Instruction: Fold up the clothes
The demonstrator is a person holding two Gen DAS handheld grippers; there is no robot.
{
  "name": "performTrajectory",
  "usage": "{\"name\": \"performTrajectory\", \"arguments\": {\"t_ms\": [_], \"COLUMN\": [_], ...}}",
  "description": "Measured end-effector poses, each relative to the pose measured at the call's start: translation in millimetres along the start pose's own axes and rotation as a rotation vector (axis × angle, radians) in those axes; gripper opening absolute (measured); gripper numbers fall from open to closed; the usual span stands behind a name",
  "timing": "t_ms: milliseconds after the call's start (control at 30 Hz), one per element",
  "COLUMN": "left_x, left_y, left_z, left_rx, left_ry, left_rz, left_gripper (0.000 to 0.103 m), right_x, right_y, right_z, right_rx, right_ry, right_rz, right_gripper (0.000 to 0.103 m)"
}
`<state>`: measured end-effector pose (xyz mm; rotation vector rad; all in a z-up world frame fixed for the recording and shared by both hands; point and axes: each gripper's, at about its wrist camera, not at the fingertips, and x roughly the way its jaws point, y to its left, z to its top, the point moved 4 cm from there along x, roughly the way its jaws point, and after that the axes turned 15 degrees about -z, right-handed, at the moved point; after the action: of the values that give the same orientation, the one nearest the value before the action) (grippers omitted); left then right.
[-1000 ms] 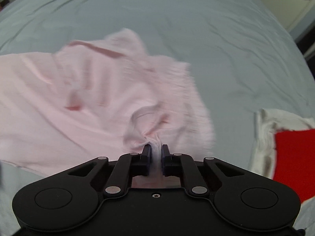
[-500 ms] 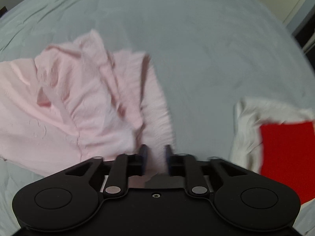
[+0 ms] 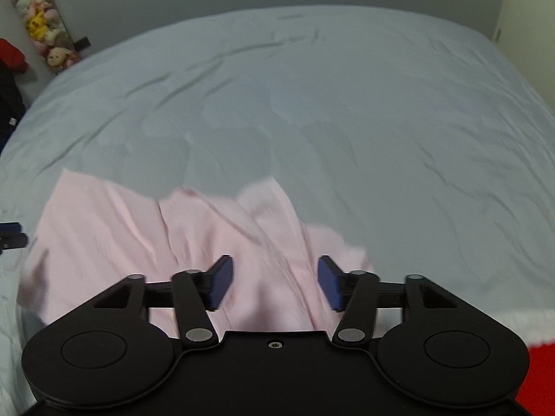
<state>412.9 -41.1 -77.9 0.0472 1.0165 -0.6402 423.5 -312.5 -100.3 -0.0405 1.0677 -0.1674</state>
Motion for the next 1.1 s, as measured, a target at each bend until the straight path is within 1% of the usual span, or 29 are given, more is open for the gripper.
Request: {"name": "performTrajectory", "arguments": {"t_ms": [67, 133, 233, 333, 433, 467, 500, 533, 567, 600, 667, 767, 800, 867, 1000, 1100], "left_x": [12, 30, 51, 67, 74, 75, 75, 76, 76, 76, 77, 76, 75, 74, 73, 72], "left_y": [4, 10, 17, 22, 28, 28, 28, 27, 26, 25, 24, 25, 25, 25, 25, 24], "left_z": [4, 5, -2, -11, -15, -15, -15, -15, -15, -15, -15, -15, -15, -15, -18, -20], "left_rx": [-0.008, -0.019, -0.026, -0.027, -0.038, -0.040, -0.041, -0.039, -0.036, -0.036, -0.044, -0.063, -0.069, -0.080, -0.093, -0.096], "left_ry": [-0.009, -0.001, 0.033, 0.070, 0.061, 0.063, 0.066, 0.073, 0.080, 0.082, 0.086, 0.090, 0.092, 0.096, 0.093, 0.088], "left_rz": [-0.004, -0.006, -0.009, -0.010, -0.023, -0.024, -0.025, -0.021, -0.017, -0.014, -0.007, 0.004, 0.011, 0.025, 0.035, 0.041], "left_gripper": [0.027, 0.027, 0.027, 0.027, 0.027, 0.027, 0.027, 0.027, 0.027, 0.027, 0.027, 0.027, 0.027, 0.026, 0.026, 0.026], "right_x": [11, 26, 46, 63, 76, 78, 81, 84, 85, 85, 81, 73, 69, 64, 69, 79], "right_y": [6, 13, 19, 28, 42, 45, 47, 48, 46, 45, 44, 35, 26, 6, -20, -27], "right_z": [7, 17, 25, 27, 26, 25, 23, 23, 23, 22, 21, 19, 18, 16, 5, -3], "right_rx": [0.002, 0.011, 0.025, 0.047, 0.008, -0.009, -0.028, -0.032, -0.027, -0.025, -0.037, -0.040, -0.016, 0.041, 0.128, 0.154], "right_ry": [-0.010, -0.012, 0.004, 0.039, 0.071, 0.074, 0.076, 0.076, 0.076, 0.073, 0.059, 0.047, 0.046, 0.059, 0.105, 0.120], "right_rz": [0.024, 0.031, 0.035, 0.067, 0.067, 0.049, 0.021, 0.006, 0.002, -0.002, -0.018, -0.073, -0.113, -0.162, -0.184, -0.171], "right_gripper": [0.072, 0.074, 0.075, 0.075, 0.074, 0.070, 0.063, 0.039, 0.020, 0.016, 0.005, 0.002, 0.002, 0.002, 0.001, 0.002]}}
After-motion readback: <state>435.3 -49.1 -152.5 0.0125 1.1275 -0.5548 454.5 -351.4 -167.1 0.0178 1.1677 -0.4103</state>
